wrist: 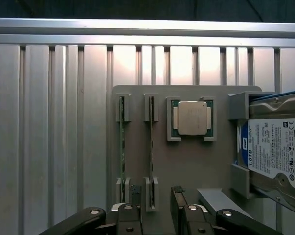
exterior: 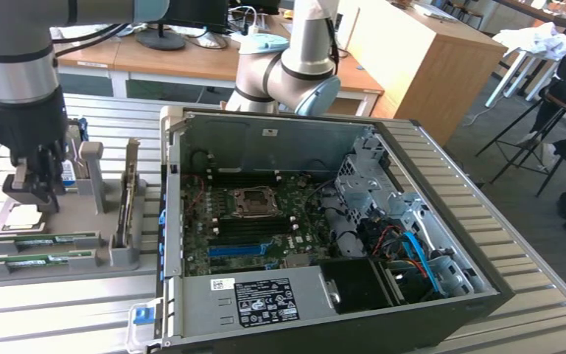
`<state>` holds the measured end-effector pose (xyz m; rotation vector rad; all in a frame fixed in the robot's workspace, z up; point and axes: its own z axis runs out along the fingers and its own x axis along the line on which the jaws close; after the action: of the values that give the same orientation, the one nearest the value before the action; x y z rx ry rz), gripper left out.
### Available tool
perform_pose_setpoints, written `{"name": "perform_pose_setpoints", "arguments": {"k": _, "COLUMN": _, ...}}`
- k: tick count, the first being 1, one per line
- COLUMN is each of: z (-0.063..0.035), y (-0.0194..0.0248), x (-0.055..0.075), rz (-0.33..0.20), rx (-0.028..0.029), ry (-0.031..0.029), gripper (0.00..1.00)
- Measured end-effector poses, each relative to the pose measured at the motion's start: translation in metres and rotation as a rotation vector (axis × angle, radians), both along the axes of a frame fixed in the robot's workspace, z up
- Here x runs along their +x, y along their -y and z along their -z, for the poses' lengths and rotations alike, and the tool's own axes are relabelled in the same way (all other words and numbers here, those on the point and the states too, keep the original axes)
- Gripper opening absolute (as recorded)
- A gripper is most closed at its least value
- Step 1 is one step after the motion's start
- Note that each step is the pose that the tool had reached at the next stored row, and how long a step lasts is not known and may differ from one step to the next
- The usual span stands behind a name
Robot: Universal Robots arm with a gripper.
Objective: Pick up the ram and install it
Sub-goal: 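Pick up the ram and move it above insertion slot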
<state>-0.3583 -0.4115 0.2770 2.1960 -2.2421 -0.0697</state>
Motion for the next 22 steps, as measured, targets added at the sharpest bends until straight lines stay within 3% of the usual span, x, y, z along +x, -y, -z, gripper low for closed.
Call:
{"name": "perform_pose_setpoints", "arguments": {"k": 5, "z": 0.0066, "y": 0.0, "x": 0.0, "rz": 0.0, "rx": 0.0, "ry": 0.0001, "gripper": 0.37}}
{"name": "perform_pose_setpoints", "arguments": {"k": 19, "z": 0.0069, "y": 0.0021, "x": -0.0057, "rz": 0.0, "rx": 0.0, "ry": 0.0002, "gripper": 0.37}}
{"name": "perform_pose_setpoints", "arguments": {"k": 22, "z": 0.0068, "y": 0.0054, "x": -0.0058, "rz": 0.0, "rx": 0.0, "ry": 0.0001, "gripper": 0.37}}
